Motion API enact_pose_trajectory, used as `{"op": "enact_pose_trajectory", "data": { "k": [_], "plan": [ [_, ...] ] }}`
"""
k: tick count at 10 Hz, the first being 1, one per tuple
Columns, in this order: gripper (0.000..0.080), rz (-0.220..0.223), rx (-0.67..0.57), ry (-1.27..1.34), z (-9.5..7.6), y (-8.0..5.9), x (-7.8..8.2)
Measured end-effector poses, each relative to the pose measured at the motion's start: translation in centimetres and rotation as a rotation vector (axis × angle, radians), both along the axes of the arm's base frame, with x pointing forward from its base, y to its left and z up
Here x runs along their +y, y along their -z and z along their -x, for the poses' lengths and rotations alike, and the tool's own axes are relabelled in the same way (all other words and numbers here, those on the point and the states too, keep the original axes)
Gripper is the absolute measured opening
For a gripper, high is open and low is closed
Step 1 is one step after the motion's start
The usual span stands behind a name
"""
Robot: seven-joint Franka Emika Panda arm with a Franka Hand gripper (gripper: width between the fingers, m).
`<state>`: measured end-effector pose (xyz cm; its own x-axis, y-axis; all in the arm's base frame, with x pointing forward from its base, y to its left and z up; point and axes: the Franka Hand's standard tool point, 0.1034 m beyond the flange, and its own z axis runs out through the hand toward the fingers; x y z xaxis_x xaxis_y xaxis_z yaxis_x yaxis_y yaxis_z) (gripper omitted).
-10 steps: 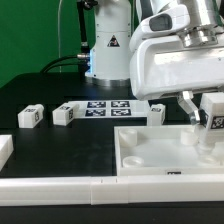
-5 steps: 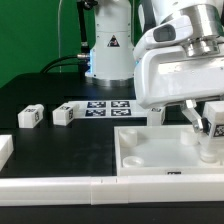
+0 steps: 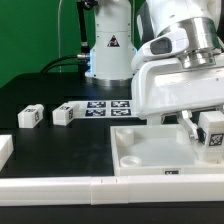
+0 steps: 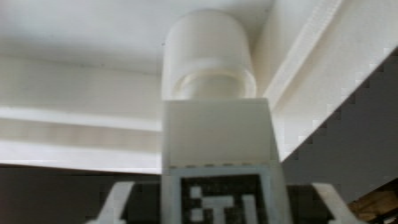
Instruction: Assemble one leg
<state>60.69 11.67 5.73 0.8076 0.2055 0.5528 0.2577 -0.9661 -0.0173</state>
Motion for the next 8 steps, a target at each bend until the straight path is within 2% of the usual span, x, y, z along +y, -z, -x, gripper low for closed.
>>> {"op": "enact_pose_trajectory", "data": {
  "k": [3,4,5,6,7,8],
  "plan": [
    [0.0297,0.001,0.014,-0.002,0.06,0.15,-0.06],
    [0.0469,0.001,0.014,-0.002,0.06,0.15,-0.07],
    [0.0587,0.001,0.014,-0.002,0.06,0.16,-0.07],
    [0.0587,0.001,0.014,-0.002,0.07,0.16,-0.07],
    [0.0639,0.001,0.014,-0.002,0.07,0.17,-0.07],
    [0.0647,0.001,0.014,-0.002,0.07,0.17,-0.07]
  ]
}}
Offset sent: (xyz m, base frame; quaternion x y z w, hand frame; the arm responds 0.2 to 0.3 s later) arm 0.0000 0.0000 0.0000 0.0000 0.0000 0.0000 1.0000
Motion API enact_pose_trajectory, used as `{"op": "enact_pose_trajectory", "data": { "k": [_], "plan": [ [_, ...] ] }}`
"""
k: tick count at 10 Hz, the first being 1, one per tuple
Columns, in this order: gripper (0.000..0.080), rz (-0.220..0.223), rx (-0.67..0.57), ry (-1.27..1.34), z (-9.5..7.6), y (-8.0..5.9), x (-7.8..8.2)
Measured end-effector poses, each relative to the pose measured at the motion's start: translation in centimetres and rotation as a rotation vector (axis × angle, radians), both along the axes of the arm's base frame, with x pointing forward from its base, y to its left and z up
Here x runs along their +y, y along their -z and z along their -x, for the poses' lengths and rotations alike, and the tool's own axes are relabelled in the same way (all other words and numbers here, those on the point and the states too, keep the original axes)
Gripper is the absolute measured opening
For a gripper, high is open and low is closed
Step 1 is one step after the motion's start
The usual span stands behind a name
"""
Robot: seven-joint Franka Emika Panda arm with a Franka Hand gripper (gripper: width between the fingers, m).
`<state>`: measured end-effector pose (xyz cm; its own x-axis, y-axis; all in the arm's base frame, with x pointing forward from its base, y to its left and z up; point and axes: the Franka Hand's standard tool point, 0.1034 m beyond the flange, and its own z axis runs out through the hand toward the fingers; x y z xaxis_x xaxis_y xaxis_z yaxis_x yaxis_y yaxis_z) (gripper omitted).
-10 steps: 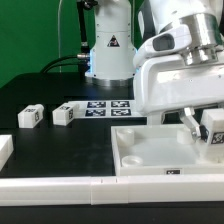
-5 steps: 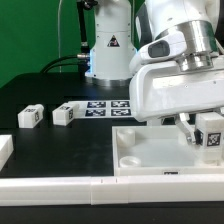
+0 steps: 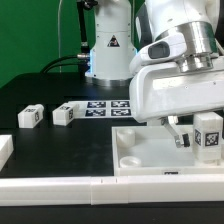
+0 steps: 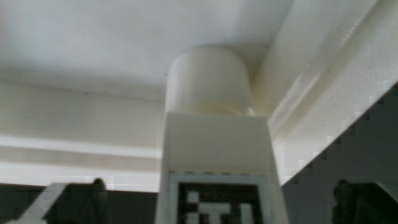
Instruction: Assemble one leg
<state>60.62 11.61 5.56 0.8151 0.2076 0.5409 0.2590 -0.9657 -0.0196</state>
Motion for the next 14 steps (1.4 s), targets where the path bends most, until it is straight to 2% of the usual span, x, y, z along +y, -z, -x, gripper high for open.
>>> {"op": "enact_pose_trajectory", "data": {
  "k": [2,6,7,8,9,10,11,12,14],
  "plan": [
    [0.0647,0.001,-0.001,0.004,-0.1,-0.2,-0.2],
    [0.0649,0.008,0.006,0.0,-1.0,-3.0,-0.4],
    [0.0649,0.008,0.057,-0.01,-1.2,-3.2,-0.1],
    [0.0649,0.006,0.039,-0.006,-1.9,-3.5,-0.2],
    [0.0649,0.005,0.038,-0.002,-2.1,-3.2,-0.3],
    [0.0649,0.01,0.157,-0.013,-1.9,-2.6,-0.2],
    [0.0649,0.011,0.283,-0.013,-2.5,-3.0,-0.3],
    [0.0649,0.013,0.326,-0.01,-3.0,-3.3,-0.6],
    [0.0649,0.018,0.305,-0.001,-3.2,-3.1,-1.5]
  ]
}}
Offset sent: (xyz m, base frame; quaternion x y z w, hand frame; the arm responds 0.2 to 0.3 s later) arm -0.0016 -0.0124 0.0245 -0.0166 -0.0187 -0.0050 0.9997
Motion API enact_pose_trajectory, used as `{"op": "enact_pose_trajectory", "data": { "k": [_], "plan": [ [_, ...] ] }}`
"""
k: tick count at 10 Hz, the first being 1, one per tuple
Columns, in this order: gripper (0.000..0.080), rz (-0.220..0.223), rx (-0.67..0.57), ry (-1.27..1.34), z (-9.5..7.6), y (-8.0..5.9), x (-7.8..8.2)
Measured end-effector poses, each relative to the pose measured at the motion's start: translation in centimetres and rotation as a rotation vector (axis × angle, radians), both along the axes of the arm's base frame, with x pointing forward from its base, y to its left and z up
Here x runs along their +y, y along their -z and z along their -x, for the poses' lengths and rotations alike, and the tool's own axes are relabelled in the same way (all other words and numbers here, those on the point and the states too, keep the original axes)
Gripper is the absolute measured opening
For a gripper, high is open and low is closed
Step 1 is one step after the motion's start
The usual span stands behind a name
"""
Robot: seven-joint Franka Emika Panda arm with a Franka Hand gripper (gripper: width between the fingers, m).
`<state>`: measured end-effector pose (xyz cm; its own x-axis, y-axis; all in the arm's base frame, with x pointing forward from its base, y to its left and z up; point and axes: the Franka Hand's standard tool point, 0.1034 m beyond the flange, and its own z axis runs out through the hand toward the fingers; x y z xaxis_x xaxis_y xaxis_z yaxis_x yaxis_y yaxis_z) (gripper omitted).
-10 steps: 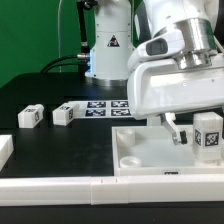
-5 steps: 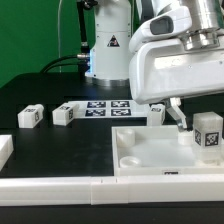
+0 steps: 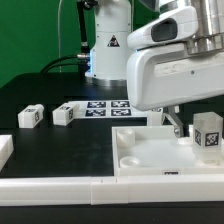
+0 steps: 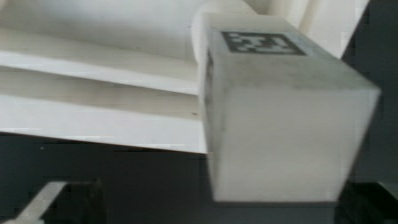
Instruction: Assemble one leg
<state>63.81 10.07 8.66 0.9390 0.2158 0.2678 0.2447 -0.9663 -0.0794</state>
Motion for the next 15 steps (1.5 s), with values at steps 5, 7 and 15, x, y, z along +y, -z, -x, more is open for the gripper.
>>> {"op": "enact_pose_trajectory", "data": {
  "k": [5,7,15],
  "plan": [
    [0.0547,-0.002,0.012,0.011,1.4,0.7,0.6],
    [0.0412,-0.002,0.013,0.002,1.5,0.8,1.2],
    [0.0292,-0.113,0.052,0.409,1.4,0.9,0.8]
  ]
}}
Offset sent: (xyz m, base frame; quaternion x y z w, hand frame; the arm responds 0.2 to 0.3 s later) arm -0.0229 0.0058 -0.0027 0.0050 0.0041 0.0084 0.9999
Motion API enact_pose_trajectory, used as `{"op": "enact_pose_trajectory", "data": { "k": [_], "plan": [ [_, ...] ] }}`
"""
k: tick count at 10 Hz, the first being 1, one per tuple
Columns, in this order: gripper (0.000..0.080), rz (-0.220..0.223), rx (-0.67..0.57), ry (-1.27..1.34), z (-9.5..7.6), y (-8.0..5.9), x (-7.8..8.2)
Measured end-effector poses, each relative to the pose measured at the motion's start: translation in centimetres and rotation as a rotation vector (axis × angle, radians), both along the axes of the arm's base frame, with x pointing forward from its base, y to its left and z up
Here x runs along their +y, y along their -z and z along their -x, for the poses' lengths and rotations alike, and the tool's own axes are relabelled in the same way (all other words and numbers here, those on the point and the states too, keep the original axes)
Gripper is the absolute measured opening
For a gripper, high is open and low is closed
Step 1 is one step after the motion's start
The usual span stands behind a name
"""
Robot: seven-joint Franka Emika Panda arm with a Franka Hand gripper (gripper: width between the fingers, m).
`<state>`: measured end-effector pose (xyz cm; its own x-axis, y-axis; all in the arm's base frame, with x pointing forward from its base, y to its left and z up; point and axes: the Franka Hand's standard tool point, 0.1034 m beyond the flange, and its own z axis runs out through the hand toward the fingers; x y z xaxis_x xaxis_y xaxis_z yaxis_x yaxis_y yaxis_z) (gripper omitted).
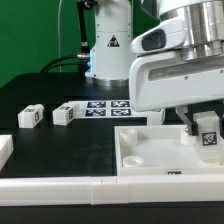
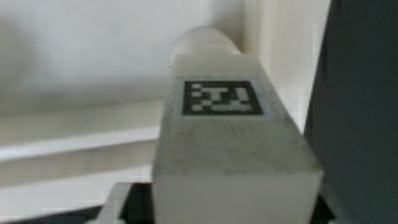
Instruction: Assemble one leg
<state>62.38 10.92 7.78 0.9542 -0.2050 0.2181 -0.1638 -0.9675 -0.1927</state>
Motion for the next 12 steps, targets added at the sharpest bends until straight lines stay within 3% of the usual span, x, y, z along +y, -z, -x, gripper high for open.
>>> {"op": "enact_pose_trajectory", "data": {
  "k": [2,5,10,12],
  "plan": [
    [0.0292,-0.032,0.02,0.226,0.13,0.09,-0.33],
    [0.0294,-0.131,0.062,0.633,0.15,0.2,-0.6],
    [0.0297,-0.252,0.107,1.121,0.57,0.25,-0.6],
    [0.0297,-0.231,0.094,1.037,0.53,0.15,-0.53]
  ]
}}
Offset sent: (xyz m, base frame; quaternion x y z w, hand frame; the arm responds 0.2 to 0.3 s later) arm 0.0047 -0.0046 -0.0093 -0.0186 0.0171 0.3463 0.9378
